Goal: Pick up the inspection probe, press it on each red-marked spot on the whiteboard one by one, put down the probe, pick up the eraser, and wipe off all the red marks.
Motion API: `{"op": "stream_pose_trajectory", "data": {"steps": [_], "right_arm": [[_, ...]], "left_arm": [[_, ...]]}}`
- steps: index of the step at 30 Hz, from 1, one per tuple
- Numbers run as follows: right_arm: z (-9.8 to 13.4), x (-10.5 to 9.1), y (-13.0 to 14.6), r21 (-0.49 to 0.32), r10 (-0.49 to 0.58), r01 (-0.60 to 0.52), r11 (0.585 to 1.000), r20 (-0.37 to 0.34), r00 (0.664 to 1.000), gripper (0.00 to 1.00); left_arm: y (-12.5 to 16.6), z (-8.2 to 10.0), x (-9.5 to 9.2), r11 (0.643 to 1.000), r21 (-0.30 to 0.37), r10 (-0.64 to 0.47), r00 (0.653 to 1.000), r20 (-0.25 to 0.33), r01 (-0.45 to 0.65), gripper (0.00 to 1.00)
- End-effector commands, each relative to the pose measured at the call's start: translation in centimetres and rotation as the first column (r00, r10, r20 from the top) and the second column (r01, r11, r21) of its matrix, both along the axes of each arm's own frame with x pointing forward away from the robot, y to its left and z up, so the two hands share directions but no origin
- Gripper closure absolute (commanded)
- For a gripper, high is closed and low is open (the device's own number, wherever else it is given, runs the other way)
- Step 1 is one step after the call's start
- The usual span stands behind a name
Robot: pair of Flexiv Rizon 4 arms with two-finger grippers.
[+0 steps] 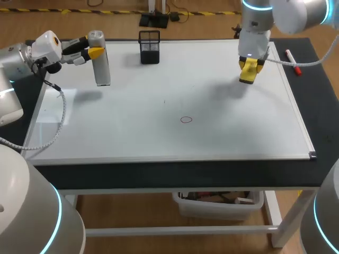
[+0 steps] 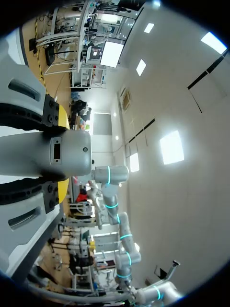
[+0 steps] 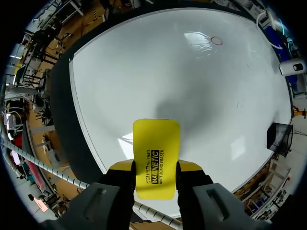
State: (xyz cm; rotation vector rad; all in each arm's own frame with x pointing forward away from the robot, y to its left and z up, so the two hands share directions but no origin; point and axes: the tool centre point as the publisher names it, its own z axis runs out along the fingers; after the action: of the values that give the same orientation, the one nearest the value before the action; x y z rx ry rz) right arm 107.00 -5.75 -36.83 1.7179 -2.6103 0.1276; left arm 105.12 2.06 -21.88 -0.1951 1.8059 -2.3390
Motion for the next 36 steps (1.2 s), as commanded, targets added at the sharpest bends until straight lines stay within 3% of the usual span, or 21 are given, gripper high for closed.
{"op": "stream_pose_trajectory", "data": {"steps": [1, 27, 36], "right_arm": [[0.4, -1.0, 1.6, -0.018, 0.029, -0.029, 0.999, 0.019, 0.999, 1.00], [0.3, -8.5, 14.5, 0.025, 0.245, -0.246, 0.969, 0.040, 0.969, 1.00], [-0.3, -11.2, 18.4, 0.047, 0.303, -0.303, 0.952, 0.007, 0.953, 1.00]], "left_arm": [[0.0, 0.1, -0.2, 1.000, 0.001, 0.004, 1.000, 0.000, -0.004, 1.00], [0.0, 0.1, -0.2, 1.000, 0.001, 0.004, 1.000, 0.000, -0.004, 1.00], [0.0, 0.1, -0.2, 1.000, 0.001, 0.004, 1.000, 0.000, -0.004, 1.00]]}}
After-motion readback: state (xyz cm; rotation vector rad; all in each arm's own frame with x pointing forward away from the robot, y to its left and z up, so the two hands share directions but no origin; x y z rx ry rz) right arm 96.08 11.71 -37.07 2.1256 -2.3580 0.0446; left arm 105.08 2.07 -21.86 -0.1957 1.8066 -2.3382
